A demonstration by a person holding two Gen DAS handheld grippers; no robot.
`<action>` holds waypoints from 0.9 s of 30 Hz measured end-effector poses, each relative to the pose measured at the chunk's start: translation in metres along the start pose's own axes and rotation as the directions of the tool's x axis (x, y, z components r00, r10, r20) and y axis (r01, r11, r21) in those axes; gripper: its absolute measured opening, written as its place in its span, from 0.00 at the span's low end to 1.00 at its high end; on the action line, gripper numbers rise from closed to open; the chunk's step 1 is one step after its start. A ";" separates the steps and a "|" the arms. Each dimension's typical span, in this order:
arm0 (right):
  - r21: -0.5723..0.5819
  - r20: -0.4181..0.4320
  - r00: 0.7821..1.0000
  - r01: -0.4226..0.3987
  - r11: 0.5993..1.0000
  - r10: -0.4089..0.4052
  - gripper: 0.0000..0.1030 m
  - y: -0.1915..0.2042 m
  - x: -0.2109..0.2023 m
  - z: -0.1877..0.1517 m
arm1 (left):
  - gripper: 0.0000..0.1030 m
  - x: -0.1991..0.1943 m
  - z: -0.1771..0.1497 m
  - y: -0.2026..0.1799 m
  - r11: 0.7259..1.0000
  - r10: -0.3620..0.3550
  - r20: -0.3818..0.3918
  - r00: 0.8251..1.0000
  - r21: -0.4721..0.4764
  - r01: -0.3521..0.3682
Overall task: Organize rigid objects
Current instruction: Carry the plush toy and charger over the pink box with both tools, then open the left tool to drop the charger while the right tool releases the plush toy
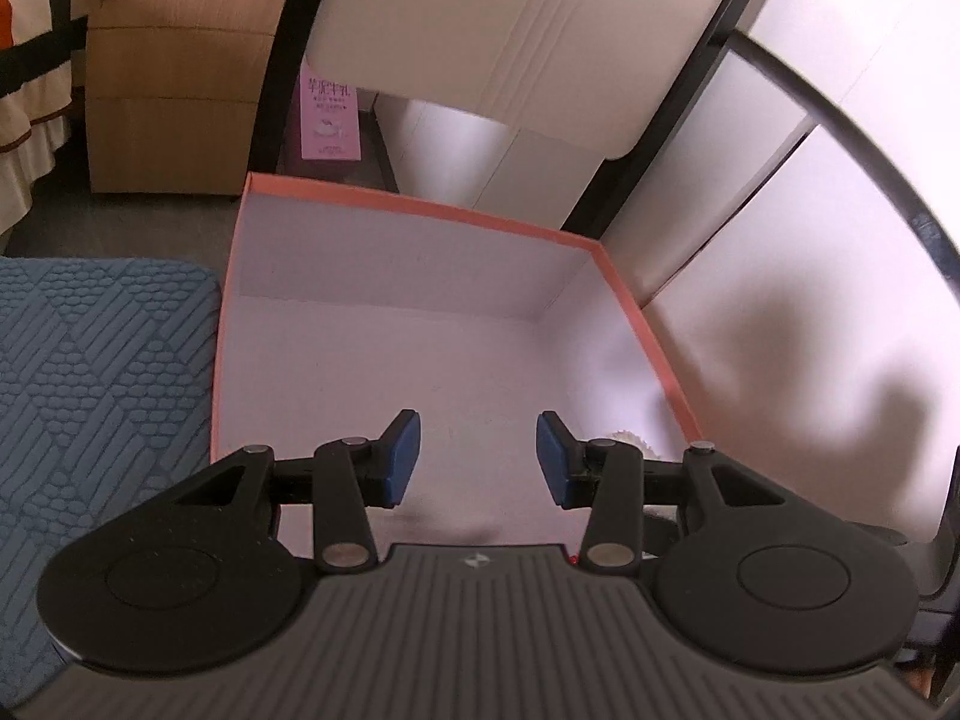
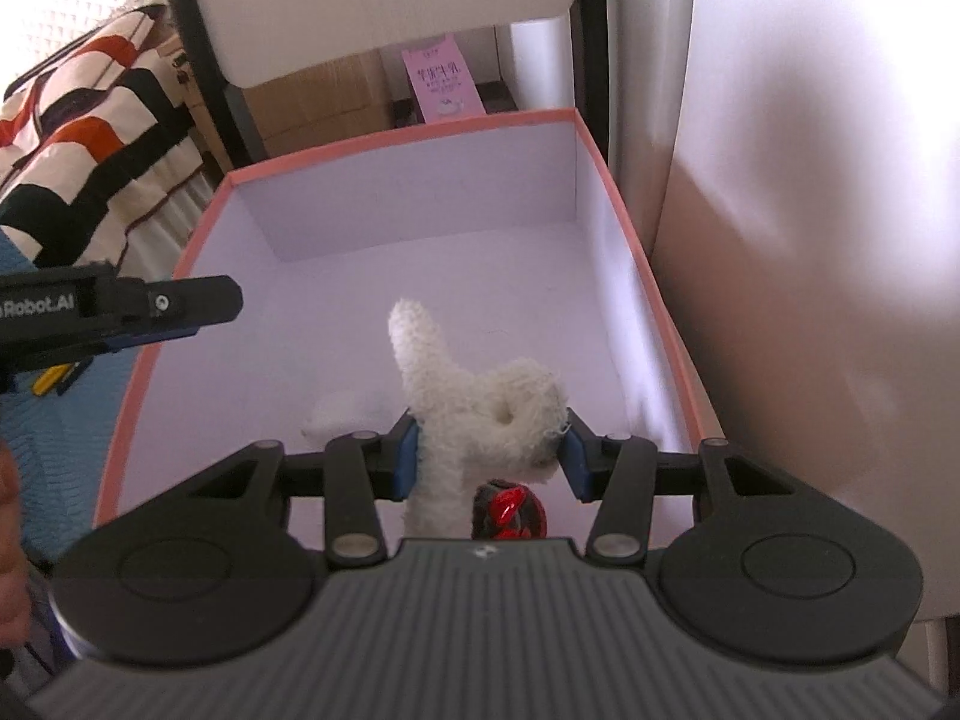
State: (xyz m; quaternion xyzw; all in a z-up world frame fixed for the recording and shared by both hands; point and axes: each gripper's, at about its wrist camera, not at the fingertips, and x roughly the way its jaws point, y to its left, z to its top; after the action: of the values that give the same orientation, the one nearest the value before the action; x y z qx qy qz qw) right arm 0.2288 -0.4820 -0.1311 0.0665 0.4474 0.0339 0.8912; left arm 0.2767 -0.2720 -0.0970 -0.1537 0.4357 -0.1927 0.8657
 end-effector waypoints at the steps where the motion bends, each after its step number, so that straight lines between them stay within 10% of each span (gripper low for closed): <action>1: 0.004 -0.009 1.000 -0.003 1.000 0.003 0.49 -0.002 0.004 0.000 | 0.48 0.003 0.000 0.001 1.000 0.003 -0.005 1.000 -0.002 -0.003; 27: 0.043 -0.016 1.000 -0.002 0.999 0.003 0.68 0.000 -0.008 -0.005 | 0.48 -0.030 -0.006 0.002 1.000 -0.001 0.064 0.998 0.002 0.000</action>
State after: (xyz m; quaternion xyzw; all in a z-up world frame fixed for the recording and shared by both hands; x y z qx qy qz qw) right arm 0.2200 -0.4830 -0.1277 0.0857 0.4552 0.0262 0.8859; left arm 0.2560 -0.2563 -0.0799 -0.1591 0.4075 -0.1883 0.8793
